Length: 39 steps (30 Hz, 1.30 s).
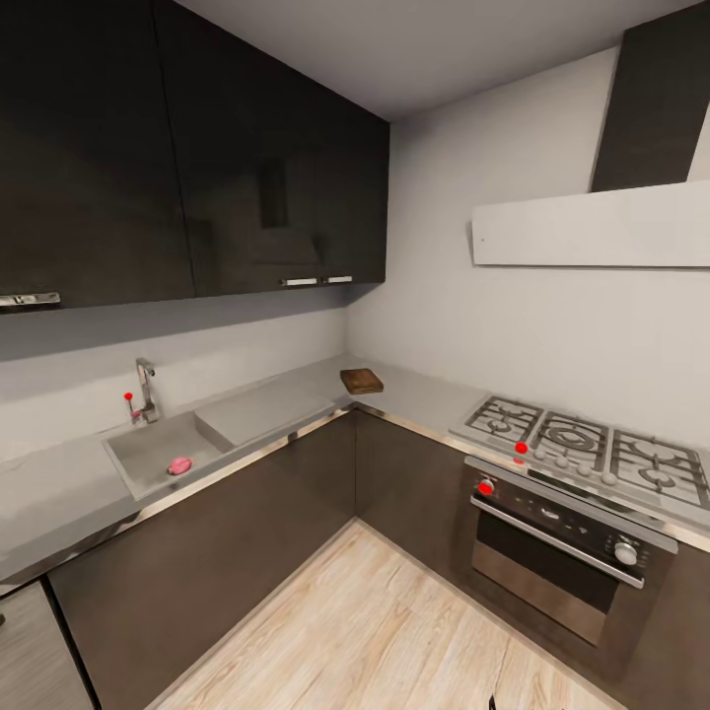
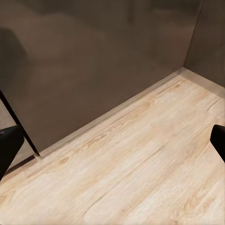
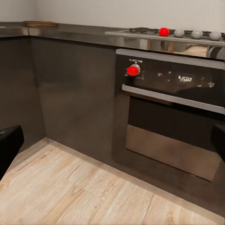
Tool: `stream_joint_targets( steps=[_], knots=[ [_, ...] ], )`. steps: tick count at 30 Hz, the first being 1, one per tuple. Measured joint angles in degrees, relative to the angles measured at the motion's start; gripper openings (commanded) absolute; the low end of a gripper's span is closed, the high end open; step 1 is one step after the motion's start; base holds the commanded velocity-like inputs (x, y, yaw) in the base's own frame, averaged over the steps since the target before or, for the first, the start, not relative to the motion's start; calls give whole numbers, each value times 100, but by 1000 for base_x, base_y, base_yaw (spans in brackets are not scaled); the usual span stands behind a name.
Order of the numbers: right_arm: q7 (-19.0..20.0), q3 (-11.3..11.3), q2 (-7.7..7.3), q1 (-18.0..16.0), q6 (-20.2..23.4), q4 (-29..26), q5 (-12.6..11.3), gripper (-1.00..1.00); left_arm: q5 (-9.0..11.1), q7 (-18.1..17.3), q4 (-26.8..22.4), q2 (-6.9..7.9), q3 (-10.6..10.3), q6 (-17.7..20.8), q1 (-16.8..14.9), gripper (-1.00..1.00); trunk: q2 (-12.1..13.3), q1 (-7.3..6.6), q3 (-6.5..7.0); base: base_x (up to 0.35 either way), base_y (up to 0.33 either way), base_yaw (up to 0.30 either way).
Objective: In the kitchen, take the Vidalia onion out of the sink, dice it on the chopping board with the paring knife, put the diced onion into the bowl on the countertop, then place both the paring knife and the chopping board into the sink.
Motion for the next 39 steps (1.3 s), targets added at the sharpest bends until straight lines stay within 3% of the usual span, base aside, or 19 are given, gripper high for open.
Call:
stream_joint_targets(
  steps=[20,23,26,29,34,37,39],
  knots=[
    [-48,-16,2,0,16,-49,2,100,-16,-14,363,-18,-191,-155,0,100,0,0,0,0,0,0],
    [-220,-17,7,0,70,-327,7,100,-16,-16,378,-30,-199,-160,0,100,0,0,0,0,0,0],
    [-455,-12,23,0,458,-925,17,100,-16,-23,389,-39,-202,-162,0,100,0,0,0,0,0,0],
    [-614,0,128,0,2022,-2146,38,100,-16,-29,428,-43,-203,-162,0,100,0,0,1,0,0,0],
    [-671,9,189,-166,3819,-3306,99,100,-16,-30,452,-43,-203,-162,0,100,0,0,1,0,0,0],
    [-890,10,203,-1185,5138,-3582,683,100,-16,-30,452,-43,-224,-162,0,100,1,1,2,0,0,0],
    [-1033,9,208,-2092,6259,-3634,1063,100,-16,-30,452,-43,-235,-162,0,100,4,1,4,0,0,0]
  ],
)
